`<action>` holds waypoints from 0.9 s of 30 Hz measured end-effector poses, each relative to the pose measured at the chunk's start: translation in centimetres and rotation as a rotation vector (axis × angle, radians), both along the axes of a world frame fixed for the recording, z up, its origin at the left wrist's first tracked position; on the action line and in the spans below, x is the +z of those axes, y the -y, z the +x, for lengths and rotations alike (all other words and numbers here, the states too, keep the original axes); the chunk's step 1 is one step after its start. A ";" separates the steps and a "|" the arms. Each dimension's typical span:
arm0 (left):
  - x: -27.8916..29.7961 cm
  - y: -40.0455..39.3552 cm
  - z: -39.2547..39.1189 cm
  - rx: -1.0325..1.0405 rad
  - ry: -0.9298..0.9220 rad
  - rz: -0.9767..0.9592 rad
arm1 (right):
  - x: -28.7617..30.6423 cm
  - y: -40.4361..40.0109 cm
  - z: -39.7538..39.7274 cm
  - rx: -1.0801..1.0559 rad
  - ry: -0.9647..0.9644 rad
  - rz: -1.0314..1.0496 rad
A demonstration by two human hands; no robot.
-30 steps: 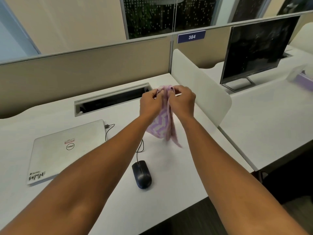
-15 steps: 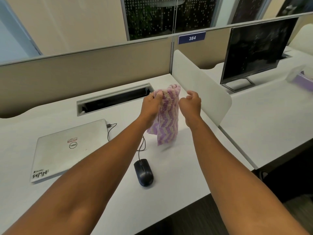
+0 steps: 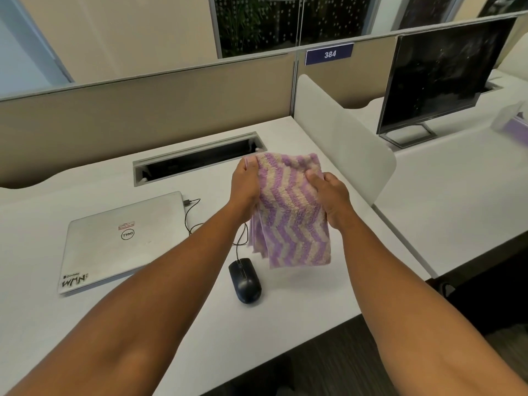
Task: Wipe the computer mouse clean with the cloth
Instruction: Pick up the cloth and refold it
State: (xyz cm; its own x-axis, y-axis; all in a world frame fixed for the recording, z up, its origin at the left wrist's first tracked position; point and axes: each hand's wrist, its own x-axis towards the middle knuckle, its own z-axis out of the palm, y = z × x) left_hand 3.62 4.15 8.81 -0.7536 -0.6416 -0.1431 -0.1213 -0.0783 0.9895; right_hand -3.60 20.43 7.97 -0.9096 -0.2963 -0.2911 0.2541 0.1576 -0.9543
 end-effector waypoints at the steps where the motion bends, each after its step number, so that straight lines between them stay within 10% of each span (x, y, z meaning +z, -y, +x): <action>1: -0.5 -0.1 0.1 -0.004 0.063 0.020 | -0.2 -0.1 -0.2 0.023 -0.021 0.074; 14: -9.5 -0.3 0.2 0.038 0.464 0.283 | -5.6 0.5 -3.0 0.291 -0.022 0.714; 27: -12.5 1.3 -5.0 0.188 0.394 -0.090 | -11.4 4.6 -6.5 0.023 -0.209 0.537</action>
